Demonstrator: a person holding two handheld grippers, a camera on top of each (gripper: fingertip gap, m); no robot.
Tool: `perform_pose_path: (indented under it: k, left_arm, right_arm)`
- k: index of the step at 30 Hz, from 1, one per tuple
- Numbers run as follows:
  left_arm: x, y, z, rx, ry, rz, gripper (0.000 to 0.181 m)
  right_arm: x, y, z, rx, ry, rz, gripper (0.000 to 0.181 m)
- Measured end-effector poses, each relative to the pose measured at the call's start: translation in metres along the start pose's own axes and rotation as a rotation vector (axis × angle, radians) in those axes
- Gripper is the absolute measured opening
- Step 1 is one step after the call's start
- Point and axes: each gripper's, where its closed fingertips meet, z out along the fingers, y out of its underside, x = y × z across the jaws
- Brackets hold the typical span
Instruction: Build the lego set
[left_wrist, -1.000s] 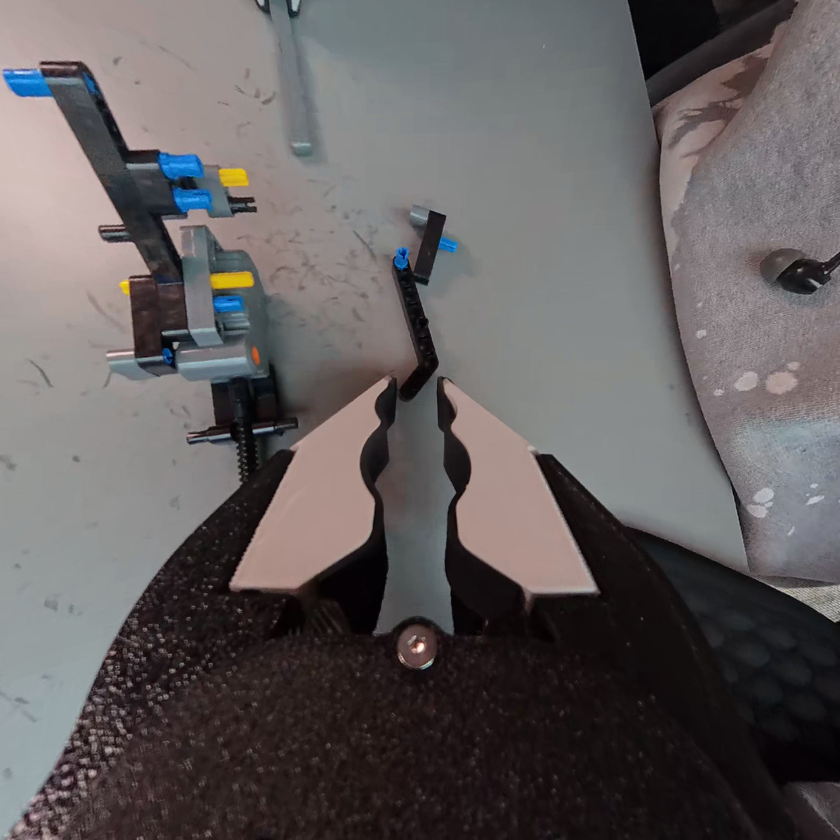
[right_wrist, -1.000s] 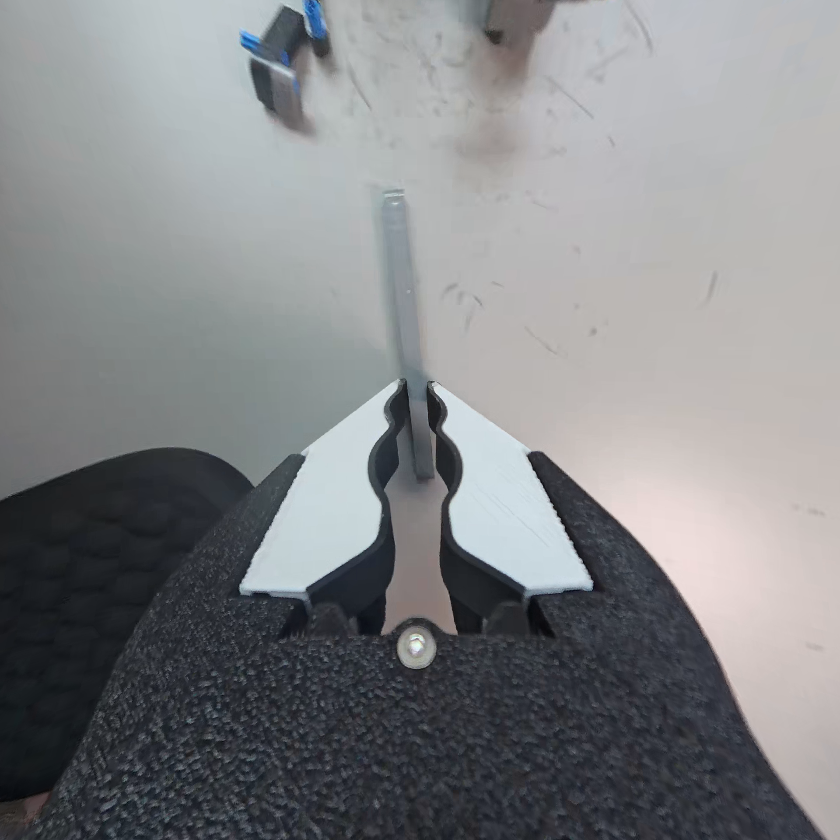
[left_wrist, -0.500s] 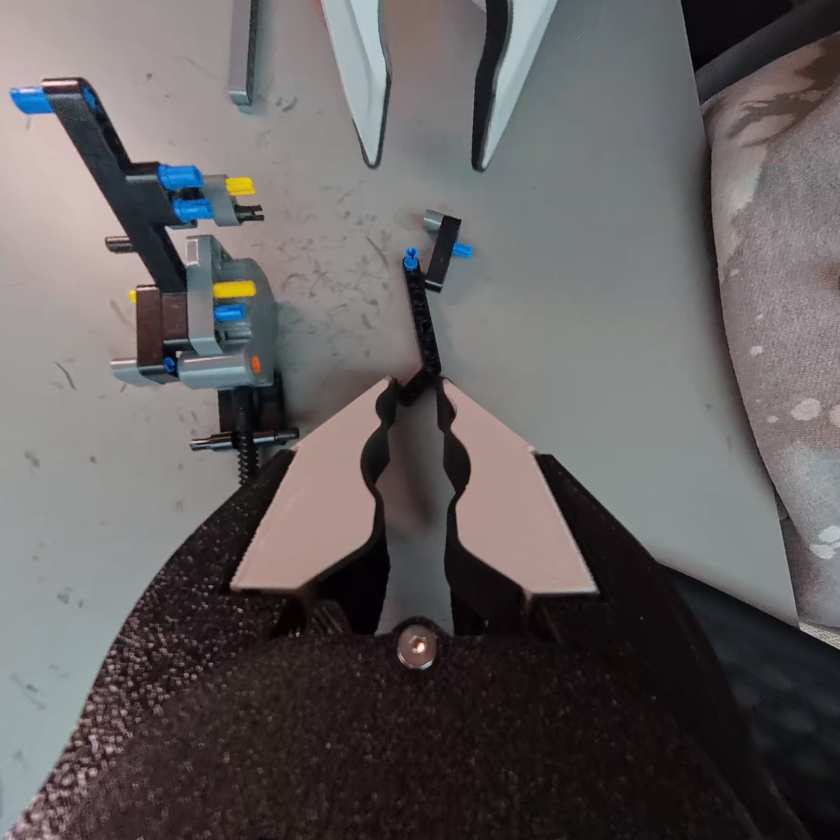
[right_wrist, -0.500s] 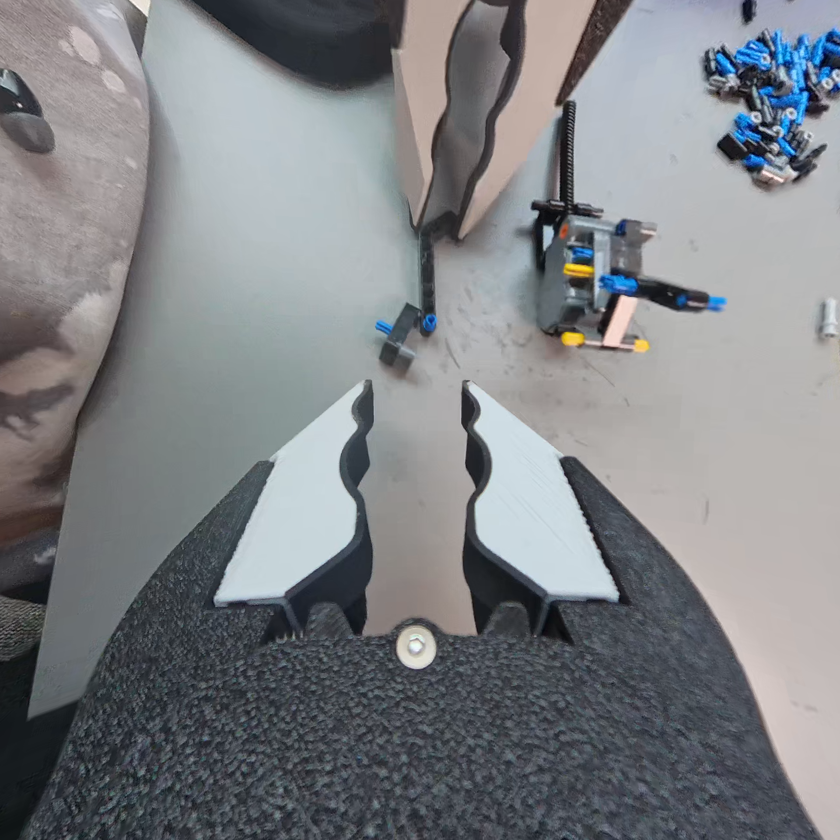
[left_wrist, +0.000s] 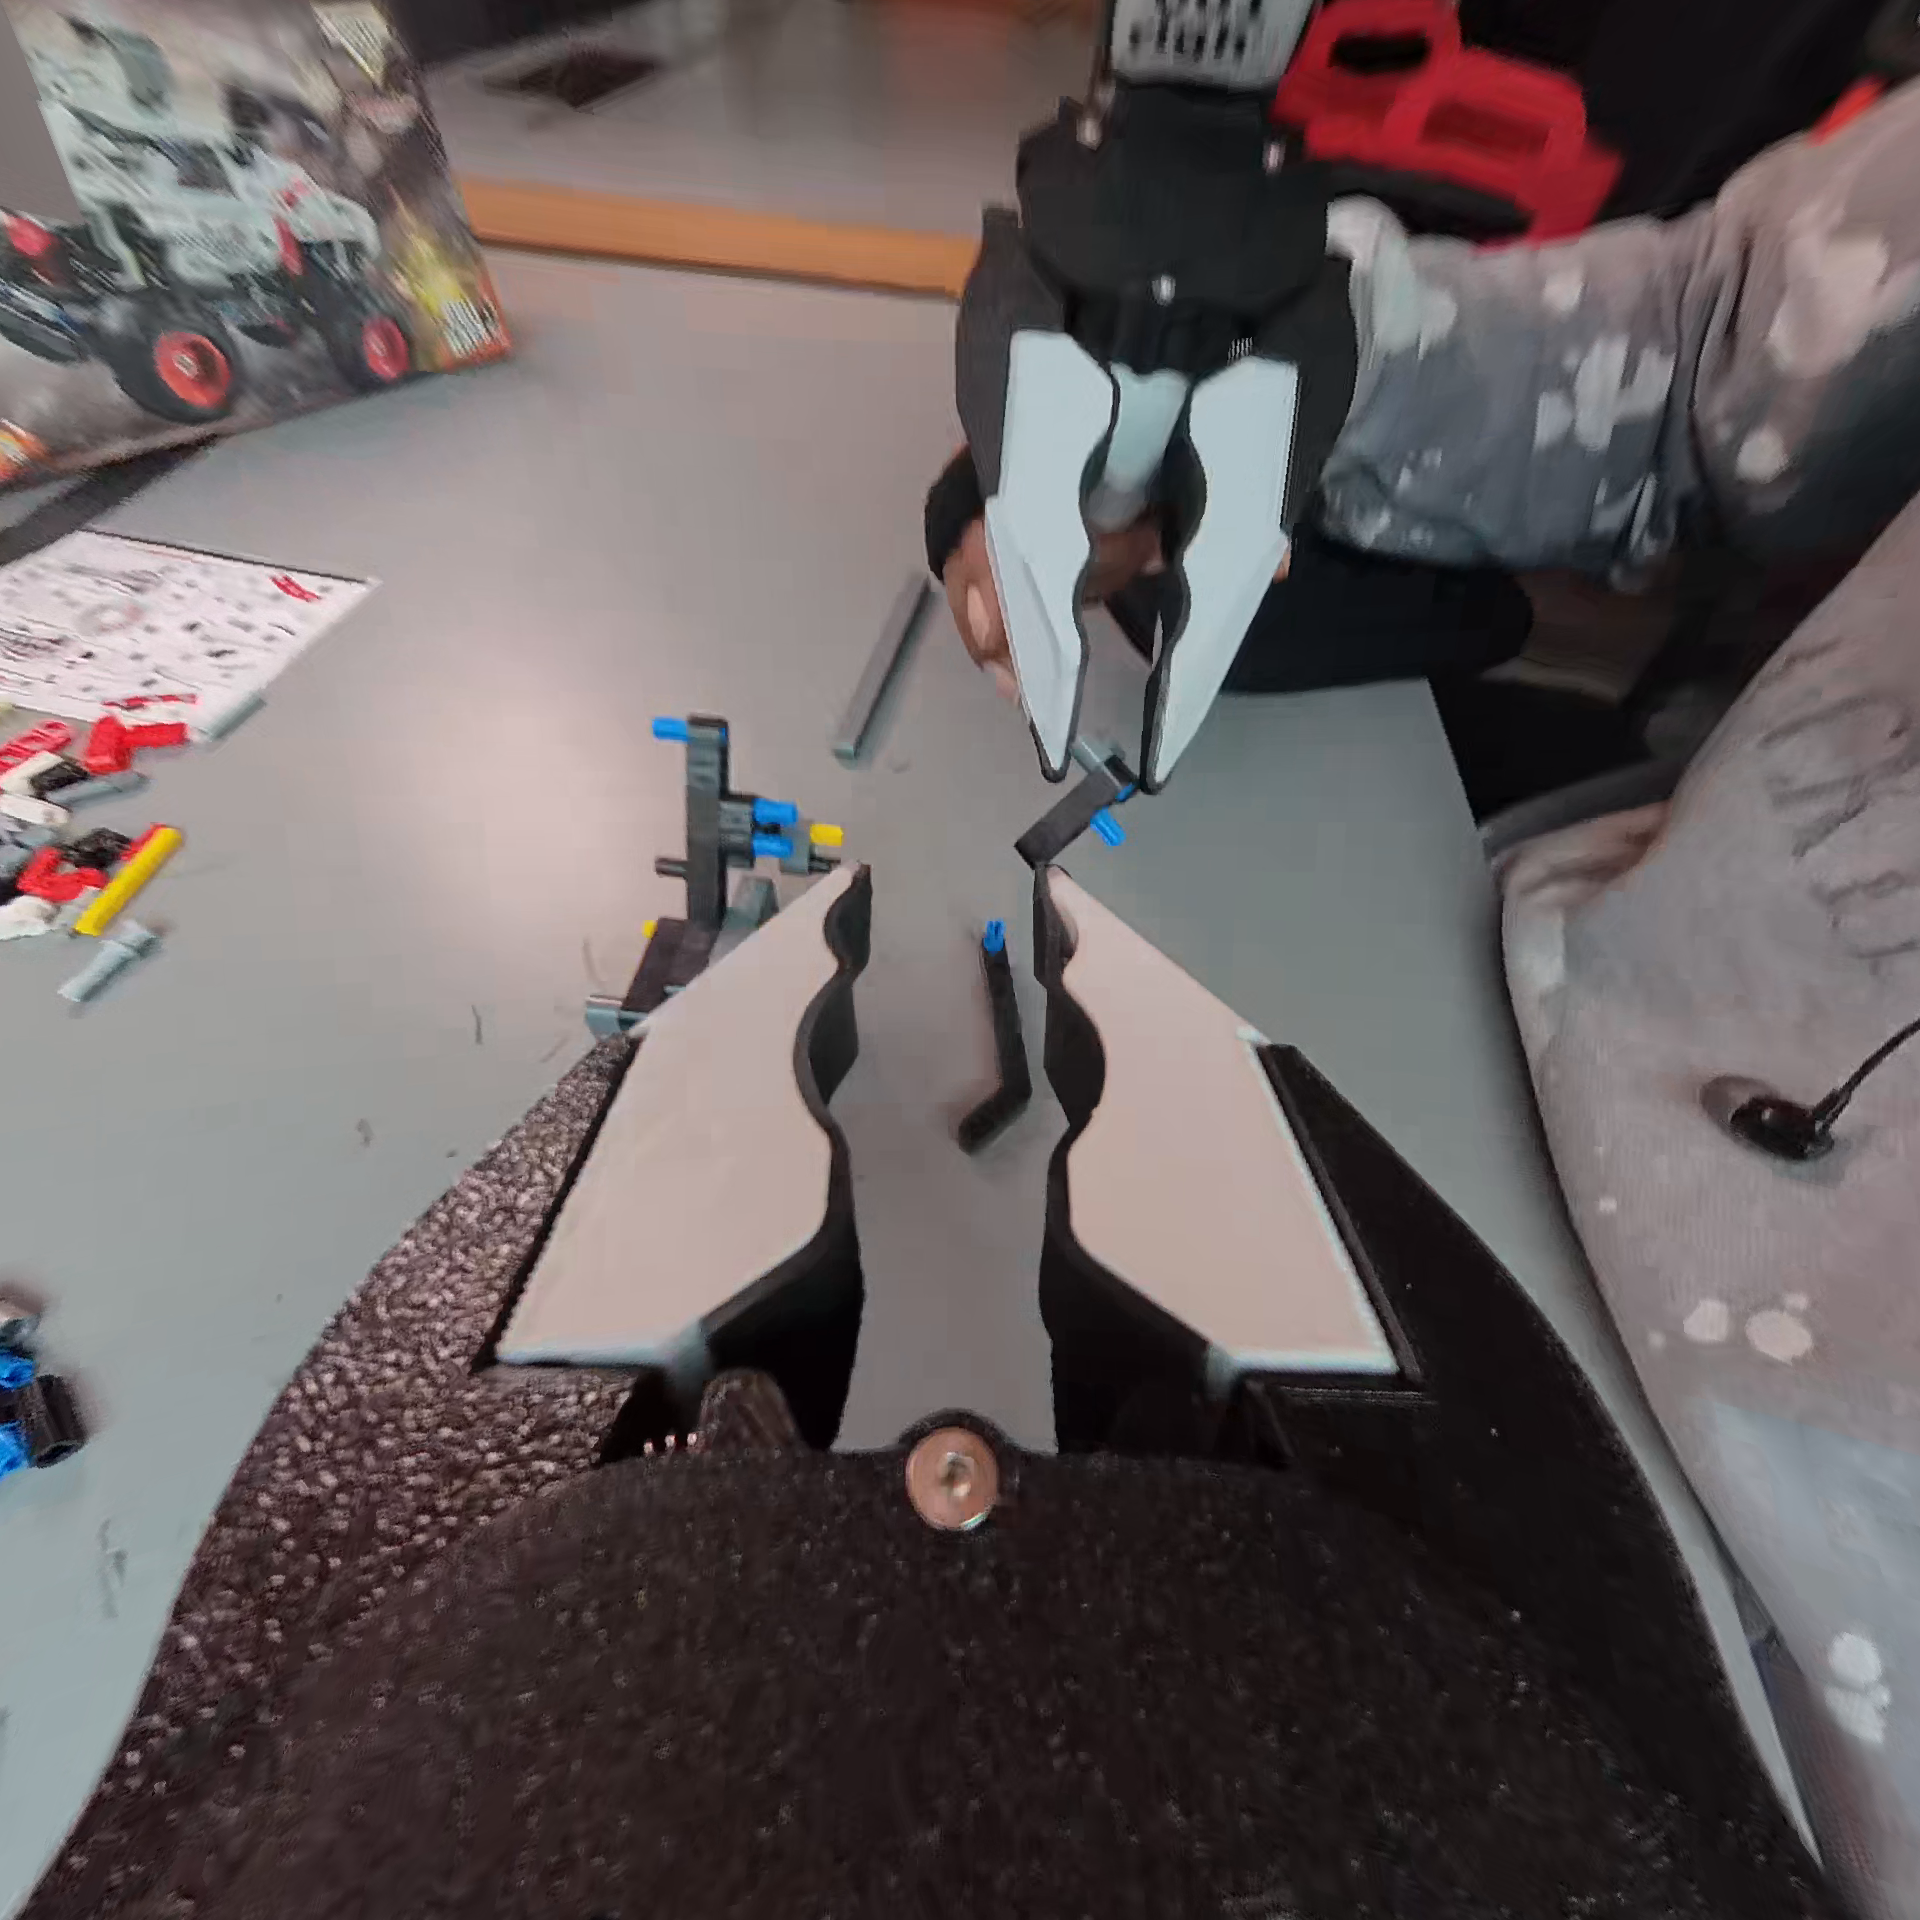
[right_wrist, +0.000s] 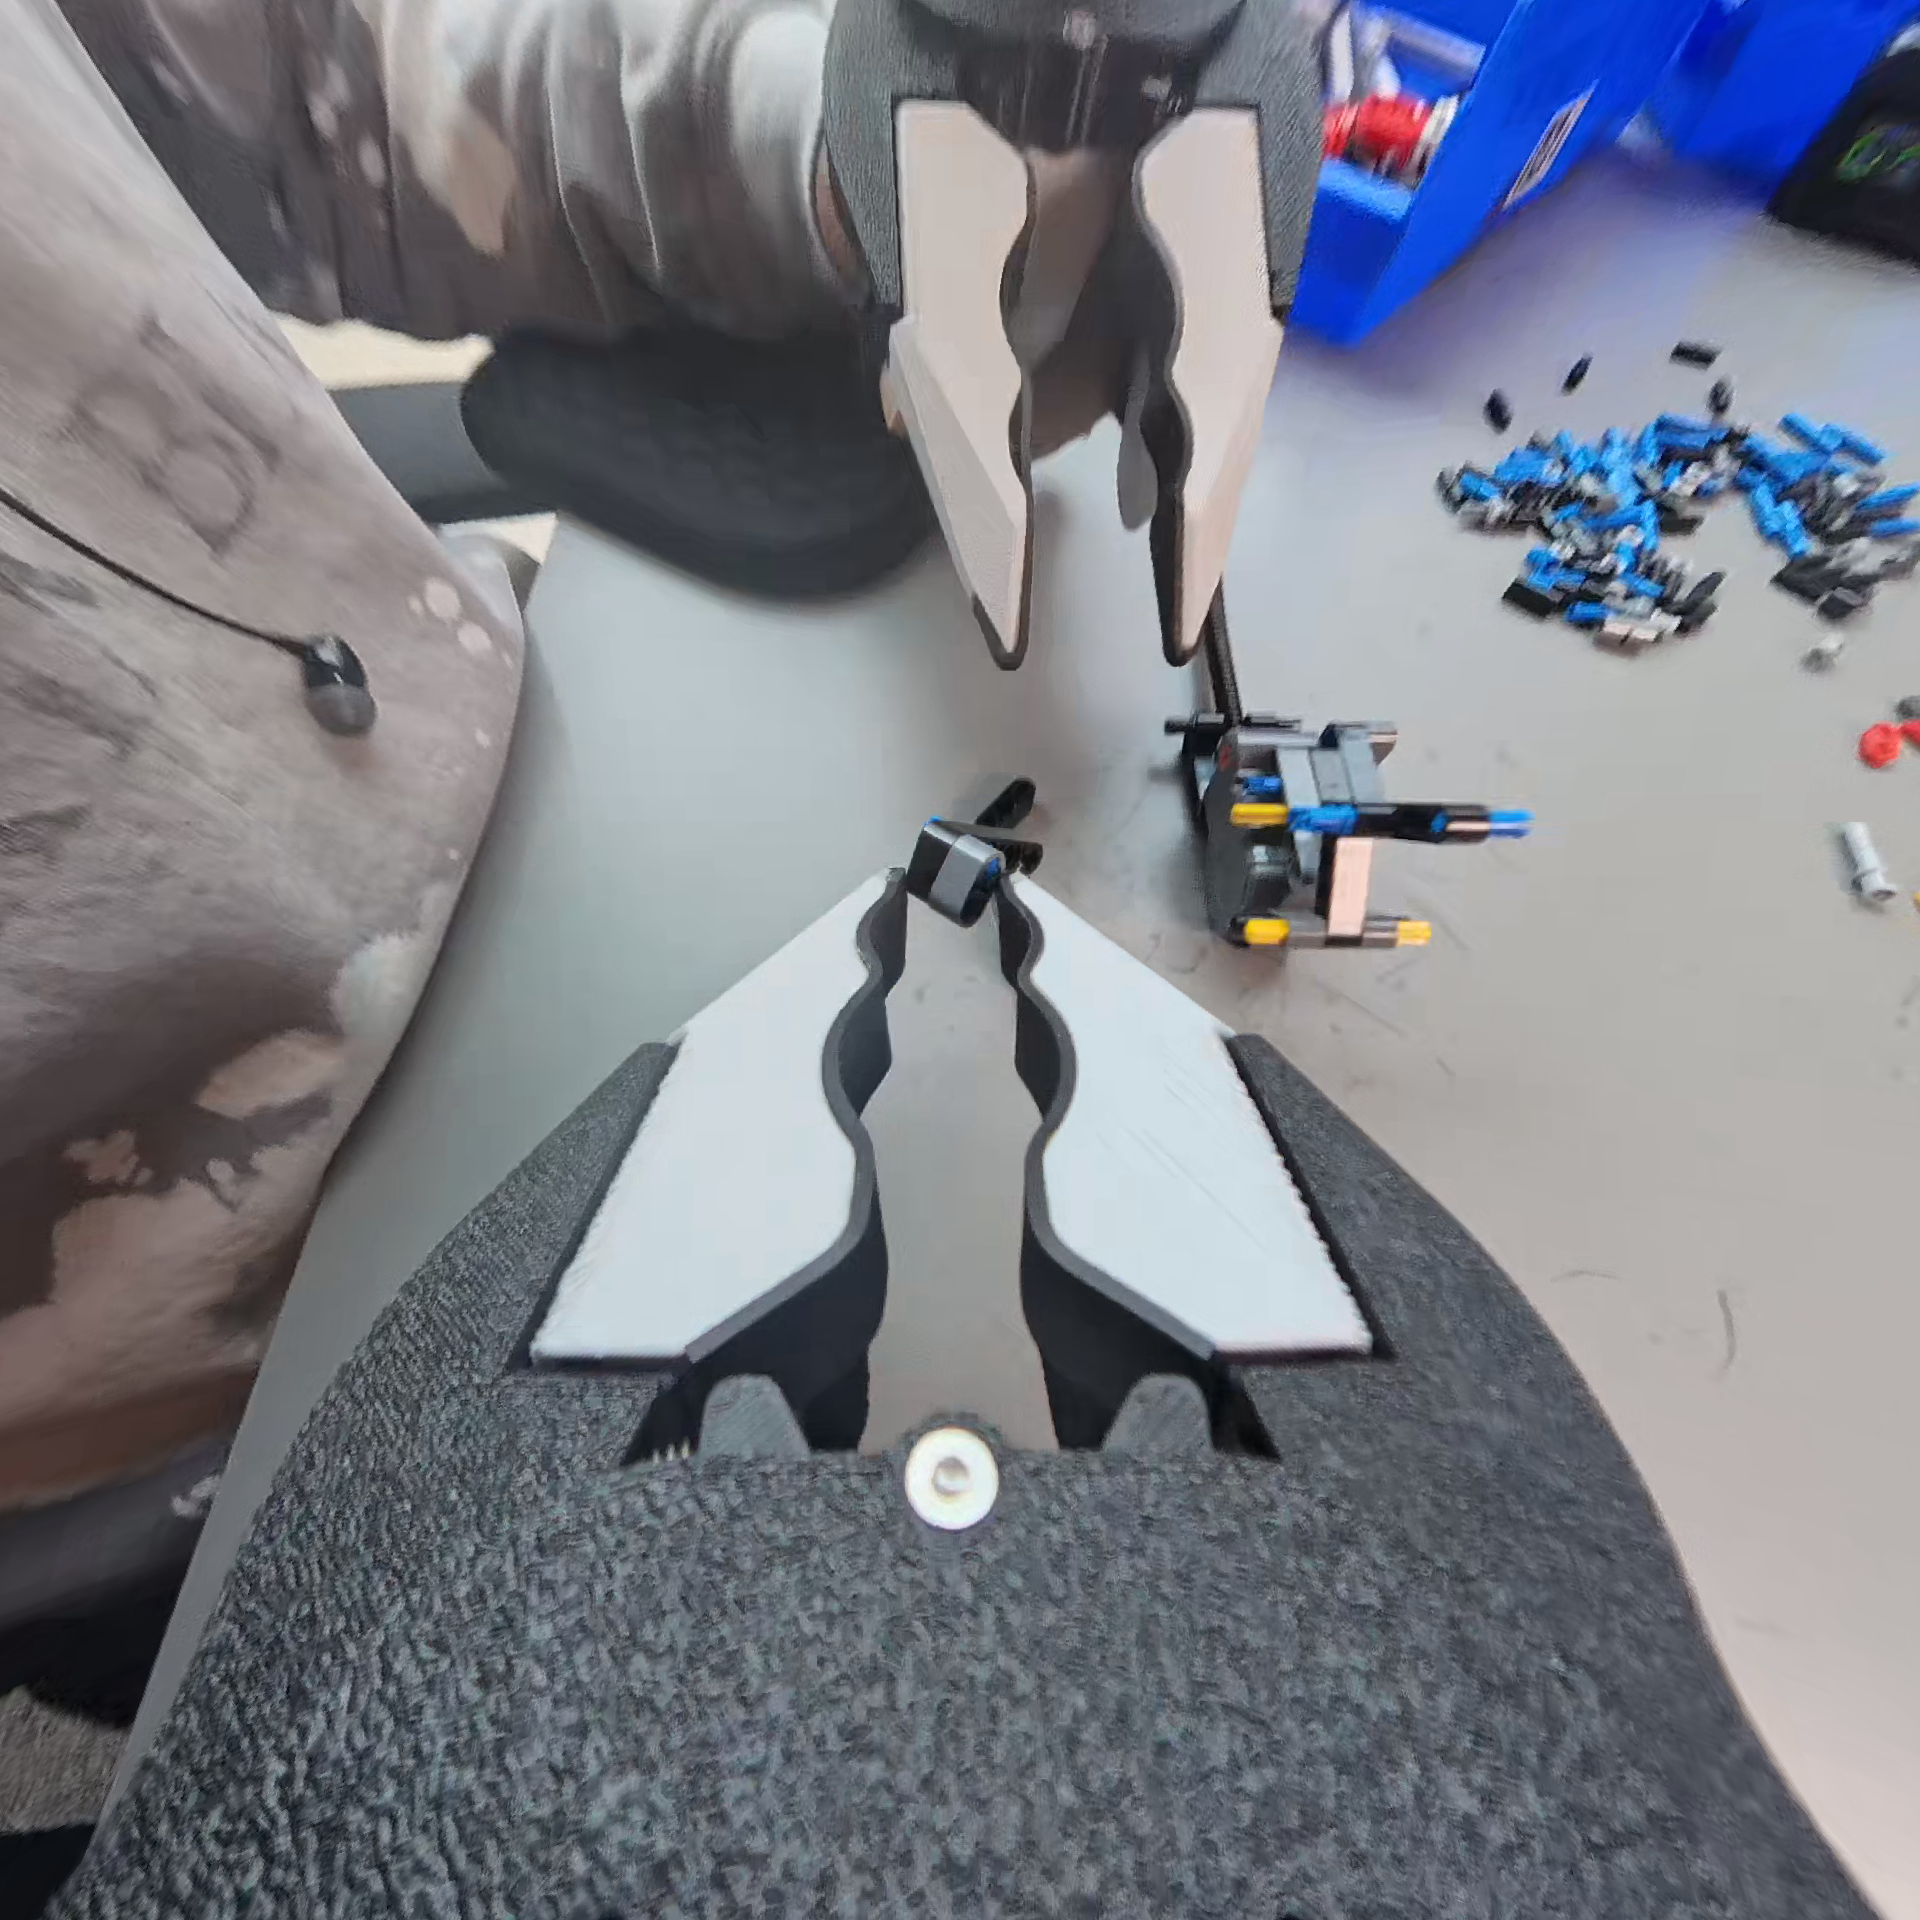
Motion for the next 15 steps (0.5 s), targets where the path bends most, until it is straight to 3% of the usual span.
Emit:
perform_pose_path:
  k: [1, 4, 6, 10, 15]
  left_arm:
    - [-0.002, -0.012, -0.005, 0.076, -0.021, -0.027, 0.032]
    - [-0.008, -0.043, -0.023, 0.280, -0.054, -0.111, 0.038]
    - [-0.007, -0.051, -0.028, 0.337, -0.052, -0.152, 0.041]
    - [0.007, -0.035, -0.010, 0.236, 0.022, -0.198, 0.032]
    - [0.025, -0.022, 0.011, 0.120, 0.097, -0.175, 0.036]
  right_arm:
    - [0.001, -0.009, -0.004, 0.067, -0.009, 0.015, 0.017]
    - [-0.001, -0.028, -0.010, 0.212, -0.056, 0.063, 0.016]
    - [0.000, -0.036, -0.013, 0.286, -0.073, 0.089, 0.013]
    - [0.001, -0.031, -0.007, 0.283, -0.071, 0.098, 0.012]
    - [-0.003, -0.039, -0.007, 0.319, -0.066, 0.054, 0.009]
